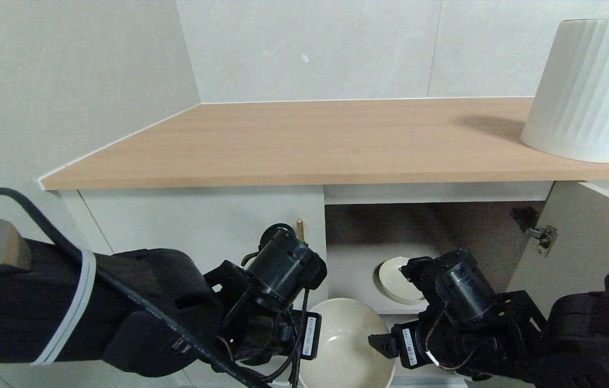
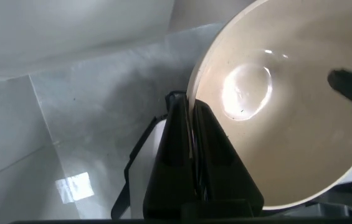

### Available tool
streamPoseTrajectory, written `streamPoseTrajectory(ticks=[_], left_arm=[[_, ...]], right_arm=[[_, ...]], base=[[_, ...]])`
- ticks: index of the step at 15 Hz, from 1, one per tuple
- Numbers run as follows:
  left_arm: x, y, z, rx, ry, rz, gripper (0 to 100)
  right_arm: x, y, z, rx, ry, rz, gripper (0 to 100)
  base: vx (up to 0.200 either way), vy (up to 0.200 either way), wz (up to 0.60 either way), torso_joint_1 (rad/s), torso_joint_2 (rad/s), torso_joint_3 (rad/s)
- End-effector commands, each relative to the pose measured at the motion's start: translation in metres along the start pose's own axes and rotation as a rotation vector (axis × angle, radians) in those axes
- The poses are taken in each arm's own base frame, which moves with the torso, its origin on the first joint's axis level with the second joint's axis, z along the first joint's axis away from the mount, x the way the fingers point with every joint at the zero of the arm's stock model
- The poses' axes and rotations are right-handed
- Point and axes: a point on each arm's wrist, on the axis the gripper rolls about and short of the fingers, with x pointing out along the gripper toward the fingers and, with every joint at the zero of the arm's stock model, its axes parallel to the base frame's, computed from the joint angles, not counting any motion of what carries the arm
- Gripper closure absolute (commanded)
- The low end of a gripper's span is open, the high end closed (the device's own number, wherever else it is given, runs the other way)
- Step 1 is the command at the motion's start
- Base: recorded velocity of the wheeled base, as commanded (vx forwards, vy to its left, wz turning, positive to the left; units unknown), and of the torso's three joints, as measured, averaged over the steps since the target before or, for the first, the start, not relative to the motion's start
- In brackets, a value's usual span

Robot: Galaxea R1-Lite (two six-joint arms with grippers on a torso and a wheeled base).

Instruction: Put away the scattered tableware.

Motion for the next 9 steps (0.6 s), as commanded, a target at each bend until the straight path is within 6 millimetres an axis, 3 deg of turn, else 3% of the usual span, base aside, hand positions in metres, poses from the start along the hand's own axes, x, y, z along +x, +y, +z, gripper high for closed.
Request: streamPoseTrajectory(ticks=[1,9], left_arm=[[-0.0002,-0.0002,-0.0007,0.001,0.001,0.0,100],[0.0003,0.0004,-0.0018,0.002,0.005,0.003,100]], right_arm=[[0.0005,0.0,-0.0003,-0.001,0.001,-0.001,100],[0.0001,-0.0005,-0.0015,-0.001,0.006,-0.001,100]], base=[[0.0,0.0,0.0,0.0,0.0,0.0],[0.0,0.0,0.0,0.0,0.0,0.0]])
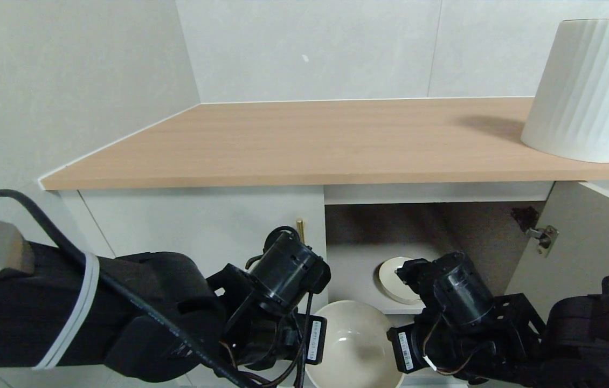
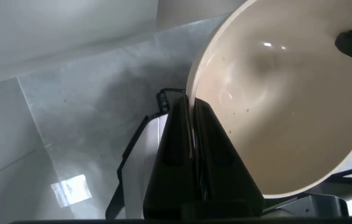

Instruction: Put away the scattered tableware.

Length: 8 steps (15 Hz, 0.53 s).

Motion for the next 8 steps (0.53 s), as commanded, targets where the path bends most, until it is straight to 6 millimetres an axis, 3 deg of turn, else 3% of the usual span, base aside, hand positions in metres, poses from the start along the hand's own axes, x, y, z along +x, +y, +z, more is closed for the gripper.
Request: streamPoseTrajectory(ticks=[1,6,7,8], left_arm=[[-0.0003,0.0005,-0.0003,0.001,0.001,0.008,100],[-0.0004,0.0012,-0.0012,0.001,0.002,0.011,100],[-0.0002,0.0013,-0.0016,0.002,0.004,0.011,0],[-0.0002,0.0013,-0.0016,0.002,0.004,0.011,0]], right_arm=[[0.0003,-0.0004,-0.0007,-0.001,0.004,-0.007,100],[0.0003,-0.0004,-0.0007,-0.001,0.004,-0.007,100],[0.0004,-0.0006,-0.0011,-0.002,0.005,-0.008,100],[0.0004,-0.0006,-0.0011,-0.002,0.005,-0.008,100]], base=[[0.0,0.0,0.0,0.0,0.0,0.0],[0.0,0.0,0.0,0.0,0.0,0.0],[0.0,0.0,0.0,0.0,0.0,0.0],[0.0,0.0,0.0,0.0,0.0,0.0]])
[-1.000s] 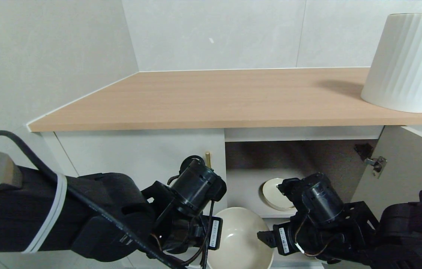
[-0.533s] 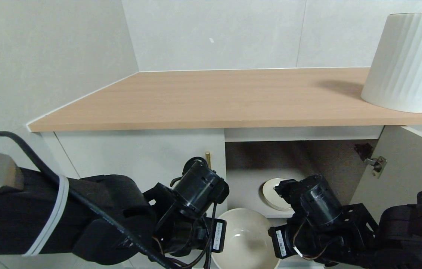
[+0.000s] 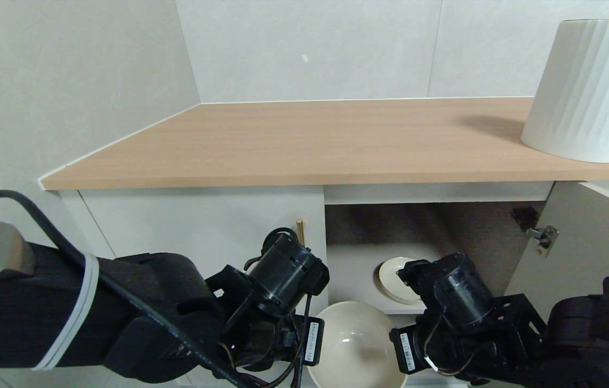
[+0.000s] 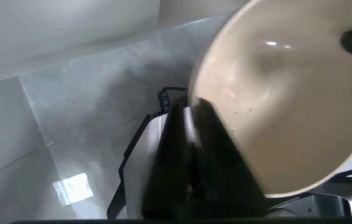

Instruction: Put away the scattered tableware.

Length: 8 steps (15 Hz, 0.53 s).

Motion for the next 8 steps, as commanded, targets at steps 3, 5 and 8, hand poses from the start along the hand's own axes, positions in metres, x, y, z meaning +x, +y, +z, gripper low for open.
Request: streamPoseTrajectory(ticks=[3,5,8], left_arm=[[-0.001,0.0,0.0,0.0,-0.003,-0.006,0],[-0.001,0.0,0.0,0.0,-0.003,-0.006,0],[-0.001,0.0,0.0,-0.001,-0.011,0.004,0]], right_arm=[[0.0,0.0,0.0,-0.001,0.001,0.001,100],[0.002,-0.005,-0.003,-0.005,0.016,-0.016,100],[0.015,-0.021,-0.005,0.007,0.05,-0.079,100]], base=[[0.0,0.0,0.0,0.0,0.0,0.0],[0.0,0.0,0.0,0.0,0.0,0.0],[0.0,0.0,0.0,0.0,0.0,0.0]])
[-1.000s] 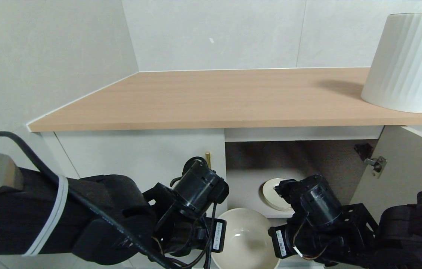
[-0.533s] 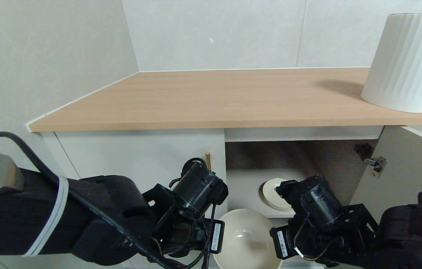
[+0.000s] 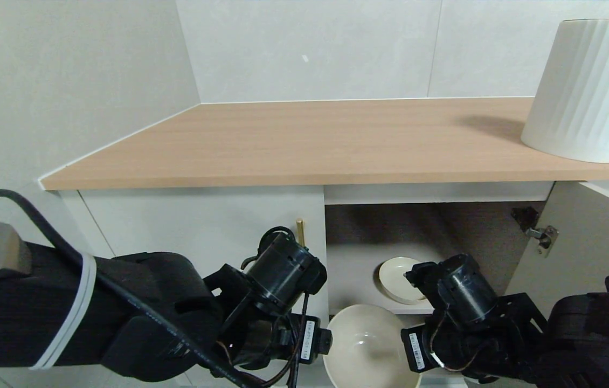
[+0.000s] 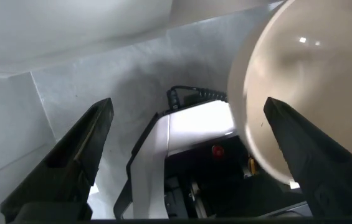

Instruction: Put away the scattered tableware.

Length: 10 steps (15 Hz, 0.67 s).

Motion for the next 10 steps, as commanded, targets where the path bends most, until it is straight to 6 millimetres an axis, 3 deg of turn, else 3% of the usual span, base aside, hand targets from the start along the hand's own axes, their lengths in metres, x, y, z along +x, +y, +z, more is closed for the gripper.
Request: streamPoseTrajectory(ticks=[1,6,10], left_arm=[[0.0,0.0,0.0,-0.001,-0.006,0.003,0],[-0.005,0.001,0.002,-0.005,-0.02,-0.004,0],[-0.005,0.001,0.002,-0.005,-0.02,-0.004,0]], right_arm=[[0.017,-0.014,-0.003,0.01,0.036,-0.073,100],[0.035,-0.044,0.005,0.09,0.032,-0.193,100],[0.045,-0.064,0.026,0.275,-0.088,-0.222,100]], base=[[0.0,0.0,0.0,0.0,0.0,0.0],[0.0,0.0,0.0,0.0,0.0,0.0],[0.0,0.0,0.0,0.0,0.0,0.0]])
